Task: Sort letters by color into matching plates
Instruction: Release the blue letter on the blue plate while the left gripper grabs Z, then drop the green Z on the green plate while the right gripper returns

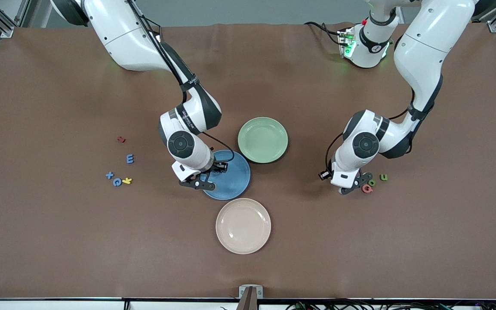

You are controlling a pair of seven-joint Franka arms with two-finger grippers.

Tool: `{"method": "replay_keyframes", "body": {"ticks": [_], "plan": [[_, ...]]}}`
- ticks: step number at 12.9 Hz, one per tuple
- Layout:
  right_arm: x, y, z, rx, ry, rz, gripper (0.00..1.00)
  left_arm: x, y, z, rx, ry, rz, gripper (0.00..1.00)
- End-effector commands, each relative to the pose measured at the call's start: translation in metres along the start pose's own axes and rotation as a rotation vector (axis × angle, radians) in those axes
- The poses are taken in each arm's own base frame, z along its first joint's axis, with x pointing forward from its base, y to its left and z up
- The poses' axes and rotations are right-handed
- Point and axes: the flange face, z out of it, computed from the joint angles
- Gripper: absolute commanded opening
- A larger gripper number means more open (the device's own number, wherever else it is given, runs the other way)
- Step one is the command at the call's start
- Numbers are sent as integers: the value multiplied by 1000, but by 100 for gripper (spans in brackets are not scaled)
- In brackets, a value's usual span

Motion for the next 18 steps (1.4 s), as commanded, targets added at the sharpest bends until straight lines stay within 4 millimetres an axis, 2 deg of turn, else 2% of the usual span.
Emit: {"method": "replay_keyframes", "body": {"ticks": [1,3,5,6,7,9,11,12,13,14,15,16,18], "plan": [[-3,8,-46,-30,-50,32,100,10,6,-11,-1,23,-7,0],[12,52,-105,-64,-92,-8,100,15,9,-31,20,31,-5,0],[33,115,-149,-88,-143,-104,100,7,16,-52,27,43,16,0],[43,146,-162,-97,-158,-132,100,-3,24,-62,19,47,35,0],[50,175,-172,-120,-149,-167,100,-23,38,-68,12,34,59,0],[68,232,-180,-160,-139,-231,100,-51,56,-79,2,20,82,0],[90,290,-179,-133,-151,-274,100,-88,80,-86,-22,6,83,0],[95,308,-171,-122,-134,-300,100,-112,92,-85,-23,2,82,0],[97,320,-157,-120,-110,-311,100,-138,105,-84,-22,-1,80,0],[99,332,-140,-130,-65,-309,100,-176,121,-77,-18,-7,72,0],[99,343,-124,-130,-29,-304,100,-196,128,-69,-8,-16,64,1],[97,349,-110,-129,-4,-317,100,-212,132,-58,5,-28,61,1],[97,364,-95,-127,26,-368,100,-230,135,-44,24,-44,60,7]]}}
